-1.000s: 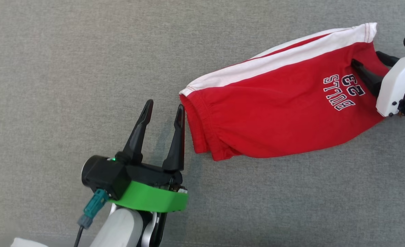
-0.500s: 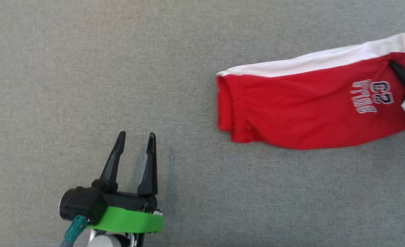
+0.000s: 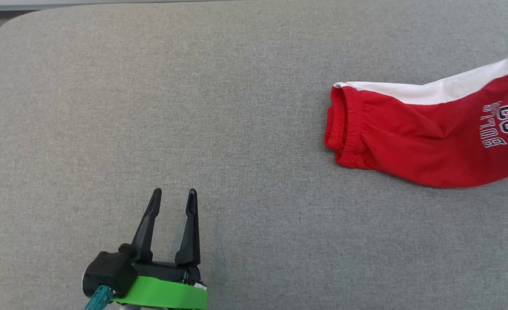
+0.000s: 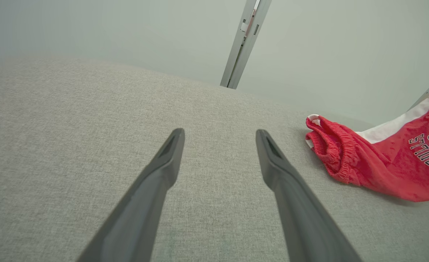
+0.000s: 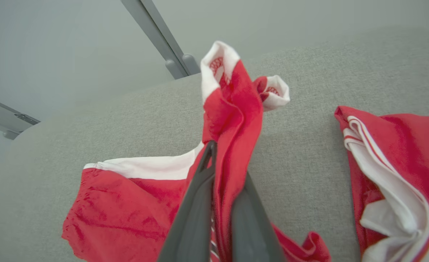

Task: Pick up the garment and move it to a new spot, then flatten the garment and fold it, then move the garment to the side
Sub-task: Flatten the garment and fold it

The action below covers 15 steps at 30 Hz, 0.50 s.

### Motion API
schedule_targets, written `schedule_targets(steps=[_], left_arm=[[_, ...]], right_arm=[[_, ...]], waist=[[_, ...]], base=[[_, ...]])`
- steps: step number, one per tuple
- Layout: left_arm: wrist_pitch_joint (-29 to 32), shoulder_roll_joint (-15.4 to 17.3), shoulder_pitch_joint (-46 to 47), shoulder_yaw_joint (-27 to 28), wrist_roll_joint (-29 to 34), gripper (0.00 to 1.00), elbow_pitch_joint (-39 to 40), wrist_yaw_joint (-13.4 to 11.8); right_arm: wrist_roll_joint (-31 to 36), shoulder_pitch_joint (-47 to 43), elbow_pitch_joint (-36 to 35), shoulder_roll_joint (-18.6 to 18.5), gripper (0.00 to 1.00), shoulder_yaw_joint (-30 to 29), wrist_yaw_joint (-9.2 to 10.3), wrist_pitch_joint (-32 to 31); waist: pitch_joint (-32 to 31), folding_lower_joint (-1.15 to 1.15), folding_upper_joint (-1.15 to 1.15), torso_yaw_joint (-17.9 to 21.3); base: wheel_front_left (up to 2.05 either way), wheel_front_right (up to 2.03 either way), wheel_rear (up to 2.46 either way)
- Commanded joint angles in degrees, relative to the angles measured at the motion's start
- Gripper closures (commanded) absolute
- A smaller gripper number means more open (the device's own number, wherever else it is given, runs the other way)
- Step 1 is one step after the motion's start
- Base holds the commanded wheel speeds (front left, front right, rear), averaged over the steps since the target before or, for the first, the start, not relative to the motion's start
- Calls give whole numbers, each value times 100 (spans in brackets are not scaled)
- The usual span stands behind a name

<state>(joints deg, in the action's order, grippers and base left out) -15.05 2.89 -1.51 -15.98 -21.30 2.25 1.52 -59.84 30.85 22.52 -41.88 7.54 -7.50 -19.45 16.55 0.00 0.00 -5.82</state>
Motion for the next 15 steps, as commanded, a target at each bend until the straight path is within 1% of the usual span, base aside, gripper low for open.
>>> schedule_targets(steps=[1, 3, 5, 6, 7, 8, 9, 11, 13, 15], left_arm=[[-15, 3, -61, -28, -55, 0, -20, -10], [-15, 3, -28, -95, -105, 0, -43, -20], [-15, 4, 34, -147, -157, 0, -49, -37], [-15, 4, 68, -176, -169, 0, -66, -38], [-15, 4, 109, -224, -200, 0, -109, -40], [-15, 4, 123, -241, -199, 0, -128, -48], [-15, 4, 131, -274, -219, 0, -160, -57], [-15, 4, 137, -331, -234, 0, -202, -55], [-15, 4, 143, -355, -234, 0, -228, -72], [-15, 4, 134, -368, -263, 0, -236, -94]], right_arm=[[70, 27, -193, 128, 100, 7, 3, -160], [214, 72, -486, 329, 100, 88, 2, -475], [427, 114, -674, 628, 100, 160, 2, -748], [570, 100, -745, 836, 100, 226, 2, -908], [946, 132, -732, 1261, 100, 226, 2, -1048], [1120, 156, -712, 1453, 100, 263, 2, -1113], [1322, 191, -633, 1734, 100, 243, 2, -1138], [1720, 264, -493, 2153, 100, 207, 2, -1132], [2050, 282, -329, 2530, 100, 92, 2, -1085], [2376, 311, -222, 2778, 100, 12, 2, -1049]], waist=[[-83, 0, 0, -8], [-104, 0, 0, -63], [-100, 0, 0, -139], [-96, 0, 0, -191], [-105, 0, 0, -288], [-109, 0, 0, -327], [-127, 0, 0, -387], [-156, 0, 0, -496], [-191, 0, 0, -597], [-228, 0, 0, -679]], base=[[0, 0, 0], [0, 0, 0], [0, 0, 0], [0, 0, 0], [0, 0, 0], [0, 0, 0], [0, 0, 0], [0, 0, 0], [0, 0, 0], [0, 0, 0]])
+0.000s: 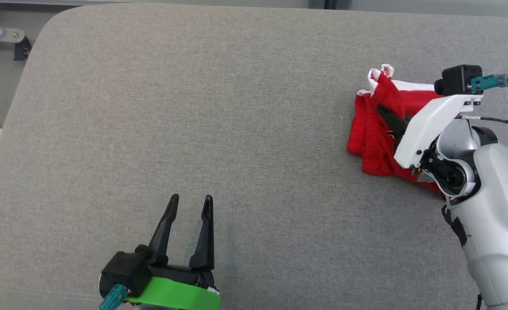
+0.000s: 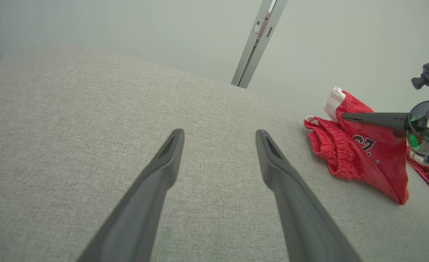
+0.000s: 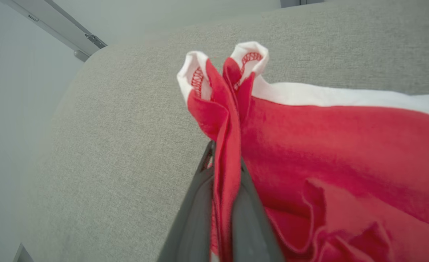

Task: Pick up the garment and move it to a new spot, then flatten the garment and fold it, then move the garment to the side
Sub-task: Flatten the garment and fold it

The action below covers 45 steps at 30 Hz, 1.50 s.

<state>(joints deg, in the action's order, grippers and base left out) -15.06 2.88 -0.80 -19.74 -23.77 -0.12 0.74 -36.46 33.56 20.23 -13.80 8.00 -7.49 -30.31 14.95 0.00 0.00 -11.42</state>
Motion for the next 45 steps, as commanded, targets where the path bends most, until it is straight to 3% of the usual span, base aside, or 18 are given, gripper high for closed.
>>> schedule_targets(steps=[1, 5, 6, 7, 8, 9, 16, 20, 27, 33, 37, 45], left_arm=[[-14, 5, 44, 0, -19, 0, -6, -28], [-13, 5, -60, 9, -17, 0, -15, -57], [-14, 5, -85, 19, -22, 0, -12, -62], [-14, 5, -103, 28, -21, 0, -11, -56], [-14, 5, -125, 42, -24, 0, -22, -58], [-14, 5, -144, 52, -30, 0, -32, -55], [-14, 5, -210, 109, 40, 0, -101, -7], [-14, 5, -271, 199, 105, 0, -122, 26], [-14, 7, -482, 482, 192, 0, -22, 29], [-13, 8, -743, 798, 278, 0, 118, -40], [-12, 7, -971, 942, 357, 0, 95, -52], [-7, 8, -1233, 1068, 500, 0, 99, -9]], right_arm=[[193, 52, 68, 83, 100, -128, 1, 71], [586, -10, 144, 327, 100, -306, 1, 25], [645, -37, 134, 351, 87, -337, 1, 19], [696, -64, 105, 380, 61, -347, 1, 19], [739, -98, 64, 410, 12, -351, 1, 31], [765, -132, 45, 429, 0, -382, 1, 33], [671, -442, -442, 534, 0, -435, 1, 196], [477, -804, -1094, 416, 0, -480, 1, 503], [758, -1741, -2027, -164, 0, -733, 1, 1865], [1463, -2578, -1661, -556, 0, -1085, 1, 3390], [1710, -3069, -1127, -610, 0, -1232, 1, 4198], [1901, -3500, -610, -462, 0, -1303, 2, 4554]], waist=[[-90, 0, 0, -160], [-139, 0, 0, -239], [-143, 0, 0, -243], [-150, 0, 0, -243], [-161, 0, 0, -231], [-170, 0, 0, -217], [-284, 0, 0, 2], [-409, 0, 0, 152], [-712, 0, 0, 529], [-1053, 0, 0, 787], [-1307, 0, 0, 841], [-1491, 0, 0, 831]], base=[[0, 0, 0], [0, 0, 0], [0, 0, 0], [0, 0, 0], [0, 0, 0], [0, 0, 0], [0, 0, 0], [0, 0, 0], [0, 0, 0], [0, 0, 0], [0, 0, 0], [0, 0, 0]])
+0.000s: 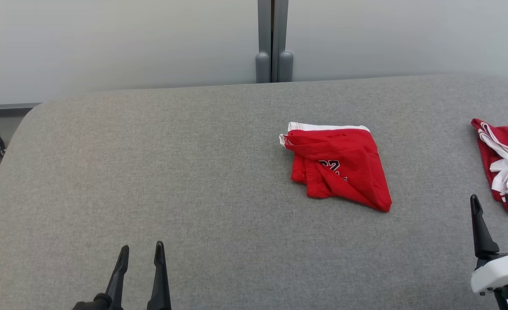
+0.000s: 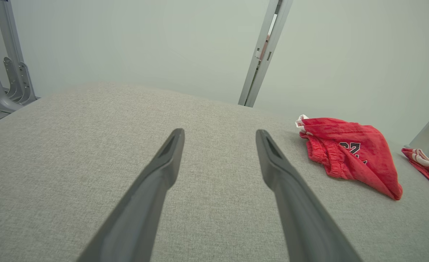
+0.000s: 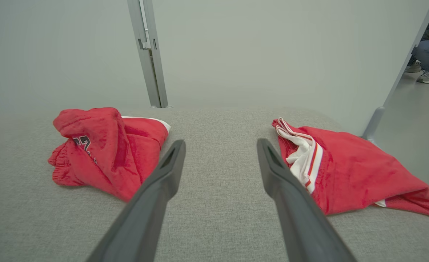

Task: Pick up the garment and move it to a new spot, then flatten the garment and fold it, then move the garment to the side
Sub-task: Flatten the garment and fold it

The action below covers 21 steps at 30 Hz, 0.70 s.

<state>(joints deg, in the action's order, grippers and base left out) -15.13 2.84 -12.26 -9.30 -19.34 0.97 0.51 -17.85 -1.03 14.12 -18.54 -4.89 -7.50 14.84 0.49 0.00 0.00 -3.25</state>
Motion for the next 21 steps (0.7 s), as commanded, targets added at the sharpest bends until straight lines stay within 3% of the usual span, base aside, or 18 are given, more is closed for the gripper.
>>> schedule_targets(steps=[1, 12, 13, 14, 21], left_arm=[[1, 11, -108, 54, 61, 0, -24, 16], [1, 11, -124, 132, 108, 0, -72, 48], [1, 11, -85, 131, 98, 0, -54, 47], [1, 11, -45, 114, 95, 0, -46, 49], [1, 11, 412, -87, 133, 0, -98, 142]], right_arm=[[71, -65, -49, 32, 0, 1, 2, 37], [70, -32, 27, 176, 0, 74, 3, 38], [-32, 63, 115, 140, 90, 139, 3, 38], [-89, 189, 169, 67, 100, 193, 3, 39], [-194, 1761, 796, -467, 100, 881, 4, -281]], waist=[[-54, 0, 0, 11], [-16, 0, 0, -44], [43, 0, 0, -56], [116, 0, 0, -69], [811, 0, 0, -224]], base=[[0, 0, 0], [0, 0, 0], [0, 0, 0], [0, 0, 0], [0, 0, 0]])
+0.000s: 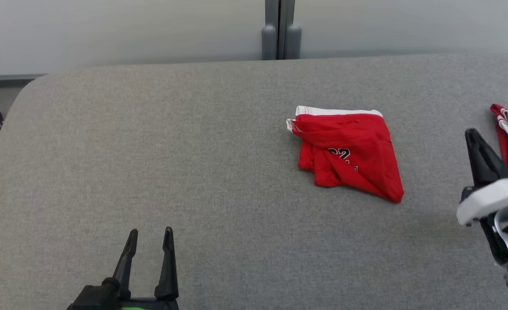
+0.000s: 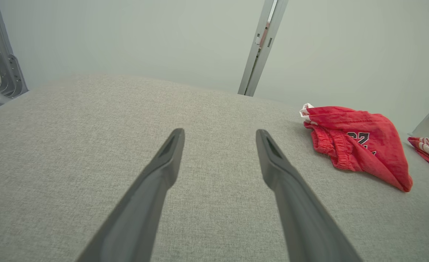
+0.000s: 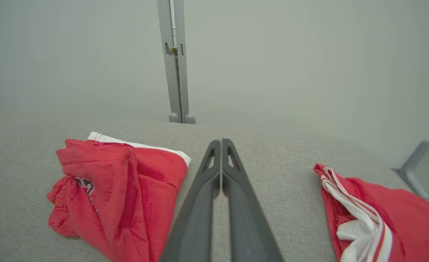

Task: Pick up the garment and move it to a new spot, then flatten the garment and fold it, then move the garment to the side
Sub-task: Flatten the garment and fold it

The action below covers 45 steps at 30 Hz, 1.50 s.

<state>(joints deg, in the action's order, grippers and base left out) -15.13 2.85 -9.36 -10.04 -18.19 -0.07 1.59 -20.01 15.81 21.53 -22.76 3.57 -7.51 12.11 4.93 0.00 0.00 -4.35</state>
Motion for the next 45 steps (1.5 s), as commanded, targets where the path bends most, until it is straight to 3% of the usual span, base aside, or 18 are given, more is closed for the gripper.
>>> schedule_targets(steps=[1, 12, 20, 28, 45], left_arm=[[1, 11, 187, -27, 11, 0, -9, 34], [1, 10, 618, -262, -122, 0, -164, 34], [1, 10, 641, -358, -216, 0, -159, -28], [1, 10, 688, -381, -256, 0, -171, -52], [1, 10, 566, -396, -358, 0, -197, -114]], right_arm=[[28, 287, 183, -86, 100, 154, 5, -90], [-534, 1800, 1806, -310, 100, 1630, 6, -557], [-1129, 2158, 2285, -536, 100, 2467, 6, -609], [-1803, 2310, 2101, -787, 100, 3355, 6, -558], [-3118, 2497, 829, -1454, 100, 5452, 6, -335]], waist=[[441, 0, 0, -154], [917, 0, 0, -668], [1026, 0, 0, -775], [1060, 0, 0, -733], [842, 0, 0, -592]], base=[[0, 0, 0], [0, 0, 0], [0, 0, 0], [0, 0, 0], [0, 0, 0]])
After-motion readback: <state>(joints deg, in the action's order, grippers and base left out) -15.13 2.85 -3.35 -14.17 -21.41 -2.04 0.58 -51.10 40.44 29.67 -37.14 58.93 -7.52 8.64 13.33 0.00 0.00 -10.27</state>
